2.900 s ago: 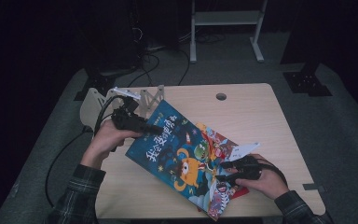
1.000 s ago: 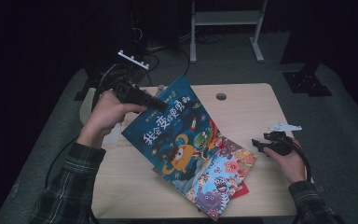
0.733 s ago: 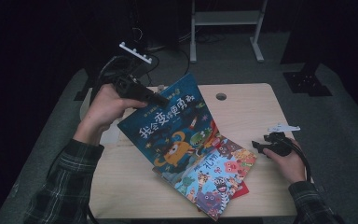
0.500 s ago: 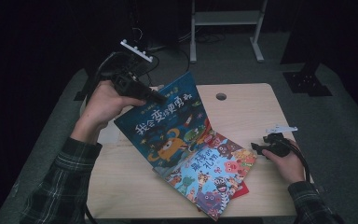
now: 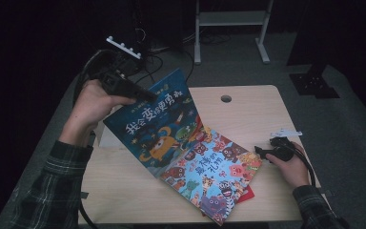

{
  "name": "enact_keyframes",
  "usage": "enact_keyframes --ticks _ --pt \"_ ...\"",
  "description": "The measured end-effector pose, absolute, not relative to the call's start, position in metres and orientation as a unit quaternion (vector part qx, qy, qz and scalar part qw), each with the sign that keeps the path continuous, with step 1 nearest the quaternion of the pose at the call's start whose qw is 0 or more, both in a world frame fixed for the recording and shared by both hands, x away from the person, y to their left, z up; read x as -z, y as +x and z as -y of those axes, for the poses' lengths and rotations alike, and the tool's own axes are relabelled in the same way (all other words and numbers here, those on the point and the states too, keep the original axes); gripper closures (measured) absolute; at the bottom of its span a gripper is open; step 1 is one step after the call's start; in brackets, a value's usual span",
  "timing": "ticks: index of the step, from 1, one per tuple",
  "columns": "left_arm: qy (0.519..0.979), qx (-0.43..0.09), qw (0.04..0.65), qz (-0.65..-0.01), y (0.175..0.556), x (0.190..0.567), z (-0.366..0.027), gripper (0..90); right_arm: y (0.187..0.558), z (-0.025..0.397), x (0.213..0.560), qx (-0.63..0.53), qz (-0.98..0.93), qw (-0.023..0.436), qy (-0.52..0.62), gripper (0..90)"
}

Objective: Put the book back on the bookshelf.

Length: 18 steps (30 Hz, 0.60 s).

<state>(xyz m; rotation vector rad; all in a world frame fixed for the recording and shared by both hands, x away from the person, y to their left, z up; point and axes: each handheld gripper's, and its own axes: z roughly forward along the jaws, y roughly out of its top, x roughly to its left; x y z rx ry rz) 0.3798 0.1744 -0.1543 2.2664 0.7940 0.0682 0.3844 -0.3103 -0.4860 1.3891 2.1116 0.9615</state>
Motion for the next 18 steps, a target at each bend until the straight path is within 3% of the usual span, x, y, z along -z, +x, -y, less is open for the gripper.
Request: enact_keyframes --ticks 18 --pt "0.856 -0.055 0.361 -0.366 0.364 0.149 -0.249 82.9 0.385 0.31 0.486 -0.345 -0.765 0.216 0.499 19.7"
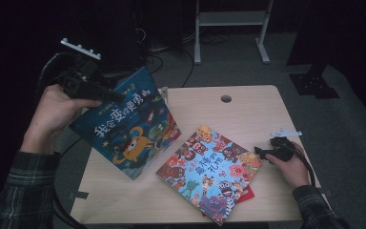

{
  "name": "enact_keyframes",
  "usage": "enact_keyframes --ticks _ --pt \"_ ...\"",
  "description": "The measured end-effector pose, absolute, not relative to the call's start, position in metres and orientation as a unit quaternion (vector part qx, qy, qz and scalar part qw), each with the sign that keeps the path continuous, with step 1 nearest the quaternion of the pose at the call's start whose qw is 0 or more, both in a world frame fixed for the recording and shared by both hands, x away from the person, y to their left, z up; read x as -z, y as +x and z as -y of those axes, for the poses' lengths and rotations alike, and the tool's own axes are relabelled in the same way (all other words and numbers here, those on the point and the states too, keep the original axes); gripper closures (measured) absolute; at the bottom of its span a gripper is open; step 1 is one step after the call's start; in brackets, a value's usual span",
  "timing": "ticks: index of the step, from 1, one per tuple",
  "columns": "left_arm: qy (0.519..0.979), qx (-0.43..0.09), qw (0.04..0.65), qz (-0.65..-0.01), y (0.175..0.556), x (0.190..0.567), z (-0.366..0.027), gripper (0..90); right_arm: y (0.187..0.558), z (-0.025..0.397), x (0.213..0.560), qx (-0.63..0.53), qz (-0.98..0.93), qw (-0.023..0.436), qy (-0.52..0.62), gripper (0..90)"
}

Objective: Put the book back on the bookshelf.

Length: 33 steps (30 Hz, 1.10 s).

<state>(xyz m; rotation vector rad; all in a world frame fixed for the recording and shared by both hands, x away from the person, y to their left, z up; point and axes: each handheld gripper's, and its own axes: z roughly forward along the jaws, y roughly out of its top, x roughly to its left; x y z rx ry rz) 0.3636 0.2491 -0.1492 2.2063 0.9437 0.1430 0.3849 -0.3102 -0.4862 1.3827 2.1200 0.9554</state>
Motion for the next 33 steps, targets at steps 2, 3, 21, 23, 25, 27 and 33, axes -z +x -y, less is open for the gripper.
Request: enact_keyframes --ticks 2,3,21,23,25,27,33 --pt "0.853 -0.059 0.361 -0.373 0.362 0.149 -0.258 82.9 0.385 0.31 0.486 -0.345 -0.765 0.216 0.499 19.7" --pt "0.852 -0.06 0.359 -0.377 0.361 0.149 -0.262 82.9 0.385 0.31 0.486 -0.345 -0.765 0.216 0.499 19.7" --pt "0.812 -0.083 0.36 -0.452 0.342 0.158 -0.34 82.8 0.385 0.31 0.486 -0.345 -0.764 0.217 0.5 19.4" --pt "0.806 -0.088 0.36 -0.461 0.34 0.159 -0.349 82.9 0.385 0.31 0.486 -0.345 -0.764 0.217 0.5 19.4" --pt "0.8 -0.093 0.361 -0.47 0.338 0.161 -0.357 82.8 0.385 0.31 0.486 -0.345 -0.764 0.217 0.5 19.4" --pt "0.795 -0.095 0.36 -0.478 0.336 0.163 -0.365 82.9 0.385 0.31 0.486 -0.345 -0.764 0.217 0.5 19.4" --pt "0.783 -0.098 0.353 -0.503 0.332 0.17 -0.384 82.9 0.385 0.31 0.486 -0.344 -0.764 0.216 0.502 19.3"
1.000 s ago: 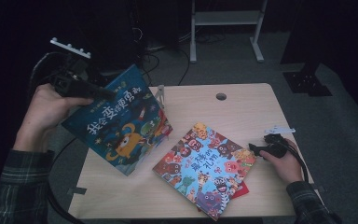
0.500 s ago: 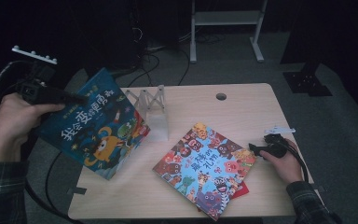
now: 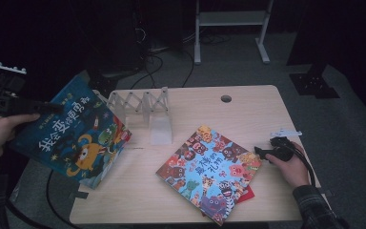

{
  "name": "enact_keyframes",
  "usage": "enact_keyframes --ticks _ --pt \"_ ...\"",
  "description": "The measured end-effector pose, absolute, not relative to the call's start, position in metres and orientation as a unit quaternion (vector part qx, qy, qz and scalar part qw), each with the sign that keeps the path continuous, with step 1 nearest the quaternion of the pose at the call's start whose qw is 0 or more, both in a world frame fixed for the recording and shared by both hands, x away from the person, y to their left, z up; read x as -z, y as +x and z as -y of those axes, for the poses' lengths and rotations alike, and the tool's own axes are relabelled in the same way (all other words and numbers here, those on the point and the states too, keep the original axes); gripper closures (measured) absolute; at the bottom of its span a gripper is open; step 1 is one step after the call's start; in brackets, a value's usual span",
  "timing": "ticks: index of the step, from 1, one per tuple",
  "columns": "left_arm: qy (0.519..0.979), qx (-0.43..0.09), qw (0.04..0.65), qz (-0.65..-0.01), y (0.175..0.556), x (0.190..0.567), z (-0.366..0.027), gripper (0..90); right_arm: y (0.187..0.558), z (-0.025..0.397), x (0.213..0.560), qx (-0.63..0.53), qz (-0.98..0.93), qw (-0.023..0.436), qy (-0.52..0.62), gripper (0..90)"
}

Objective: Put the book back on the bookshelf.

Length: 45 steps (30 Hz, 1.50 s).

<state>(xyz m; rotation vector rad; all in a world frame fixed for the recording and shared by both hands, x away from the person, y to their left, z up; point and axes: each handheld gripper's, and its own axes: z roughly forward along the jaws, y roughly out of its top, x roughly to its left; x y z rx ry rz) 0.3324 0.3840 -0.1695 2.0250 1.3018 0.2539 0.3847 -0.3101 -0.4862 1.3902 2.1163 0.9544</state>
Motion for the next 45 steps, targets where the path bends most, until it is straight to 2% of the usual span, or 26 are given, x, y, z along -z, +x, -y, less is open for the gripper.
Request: enact_keyframes --ticks 16,35,45 --pt "0.753 -0.118 0.344 -0.549 0.336 0.175 -0.406 82.9 0.385 0.31 0.486 -0.344 -0.763 0.216 0.503 18.9" --pt "0.723 -0.153 0.333 -0.586 0.377 0.178 -0.397 82.8 0.385 0.31 0.486 -0.344 -0.763 0.216 0.503 18.8" --pt "0.713 -0.145 0.332 -0.601 0.405 0.183 -0.394 82.8 0.385 0.31 0.486 -0.344 -0.763 0.216 0.503 18.8"
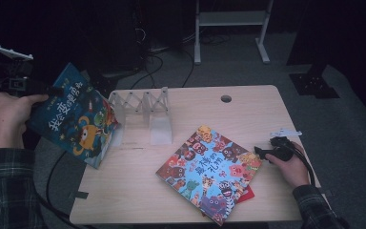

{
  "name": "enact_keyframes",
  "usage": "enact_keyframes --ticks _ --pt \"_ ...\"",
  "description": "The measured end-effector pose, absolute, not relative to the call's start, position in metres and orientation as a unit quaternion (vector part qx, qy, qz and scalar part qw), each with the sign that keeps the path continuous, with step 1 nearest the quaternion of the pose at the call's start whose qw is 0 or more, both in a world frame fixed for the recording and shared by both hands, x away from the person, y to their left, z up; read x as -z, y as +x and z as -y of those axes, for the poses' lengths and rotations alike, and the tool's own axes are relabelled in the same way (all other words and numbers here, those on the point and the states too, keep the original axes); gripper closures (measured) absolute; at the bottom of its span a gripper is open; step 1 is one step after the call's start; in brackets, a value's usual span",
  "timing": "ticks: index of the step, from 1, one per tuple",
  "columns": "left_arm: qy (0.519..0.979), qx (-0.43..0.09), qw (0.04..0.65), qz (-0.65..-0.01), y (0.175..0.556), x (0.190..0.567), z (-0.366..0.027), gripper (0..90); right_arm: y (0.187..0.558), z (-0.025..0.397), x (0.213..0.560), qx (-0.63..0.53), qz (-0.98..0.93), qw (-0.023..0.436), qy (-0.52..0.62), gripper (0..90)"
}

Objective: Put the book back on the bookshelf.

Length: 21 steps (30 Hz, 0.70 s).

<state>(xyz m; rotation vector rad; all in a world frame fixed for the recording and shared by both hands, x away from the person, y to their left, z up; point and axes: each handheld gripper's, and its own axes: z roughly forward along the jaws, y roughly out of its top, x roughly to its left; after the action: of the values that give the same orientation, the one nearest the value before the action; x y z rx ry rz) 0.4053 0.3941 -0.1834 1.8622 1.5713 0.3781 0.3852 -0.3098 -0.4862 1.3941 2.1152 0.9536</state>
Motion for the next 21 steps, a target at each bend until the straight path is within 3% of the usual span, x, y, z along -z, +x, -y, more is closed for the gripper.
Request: enact_keyframes --ticks 21 --pt "0.698 -0.134 0.314 -0.629 0.446 0.203 -0.39 82.6 0.385 0.31 0.486 -0.344 -0.764 0.216 0.501 18.8"
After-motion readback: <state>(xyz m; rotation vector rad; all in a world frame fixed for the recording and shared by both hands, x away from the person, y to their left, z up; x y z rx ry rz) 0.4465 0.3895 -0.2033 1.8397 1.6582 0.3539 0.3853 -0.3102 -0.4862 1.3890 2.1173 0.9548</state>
